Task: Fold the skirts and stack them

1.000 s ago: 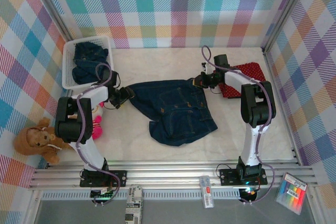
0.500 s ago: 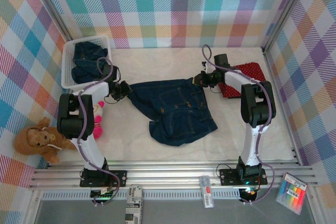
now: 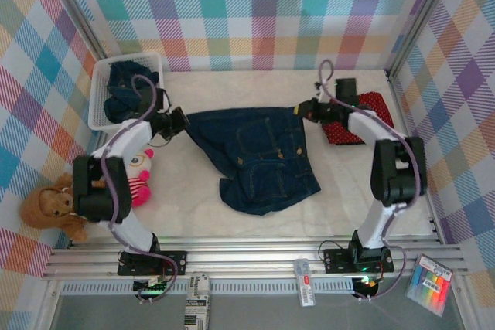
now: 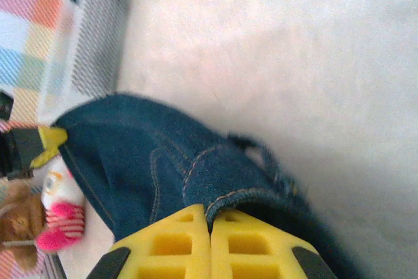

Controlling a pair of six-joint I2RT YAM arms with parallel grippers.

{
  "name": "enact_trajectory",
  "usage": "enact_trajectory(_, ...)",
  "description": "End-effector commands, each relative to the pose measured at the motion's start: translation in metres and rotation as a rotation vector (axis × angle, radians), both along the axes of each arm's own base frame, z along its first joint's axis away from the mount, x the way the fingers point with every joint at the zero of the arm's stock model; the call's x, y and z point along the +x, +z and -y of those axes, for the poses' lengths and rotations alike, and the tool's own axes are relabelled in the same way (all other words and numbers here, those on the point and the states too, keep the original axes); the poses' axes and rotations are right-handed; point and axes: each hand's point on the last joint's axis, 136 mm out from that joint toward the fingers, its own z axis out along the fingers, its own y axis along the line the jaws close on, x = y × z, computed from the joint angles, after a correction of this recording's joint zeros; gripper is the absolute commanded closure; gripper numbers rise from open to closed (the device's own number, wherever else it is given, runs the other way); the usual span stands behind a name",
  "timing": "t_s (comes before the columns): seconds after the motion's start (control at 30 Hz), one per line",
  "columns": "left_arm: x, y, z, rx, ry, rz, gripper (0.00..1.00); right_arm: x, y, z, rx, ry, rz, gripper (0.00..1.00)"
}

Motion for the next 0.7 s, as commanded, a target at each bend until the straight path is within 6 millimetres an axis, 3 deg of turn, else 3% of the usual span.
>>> enact_trajectory(0.0,-0.008,0.110,-0.014,-0.036,0.013,0.232,1.00,0.000,0.108,0.029,0.105,-0.055,0.281,1.00)
enact_trajectory(0.1,-0.023,0.175,-0.026,-0.043,0.029,0.367,1.00,-0.010,0.156,0.050,0.139,-0.118,0.392,1.00)
enact_trajectory(0.17,-0.031,0.206,-0.027,-0.054,0.012,0.422,1.00,-0.019,0.184,0.055,0.146,-0.134,0.469,1.00)
enact_trajectory(0.4,-0.058,0.268,-0.018,-0.078,-0.078,0.506,1.00,-0.055,0.252,0.055,0.141,-0.126,0.650,1.00)
enact_trajectory(0.67,-0.125,0.349,-0.001,-0.042,-0.170,0.684,1.00,-0.120,0.300,0.050,0.131,-0.101,0.797,1.00)
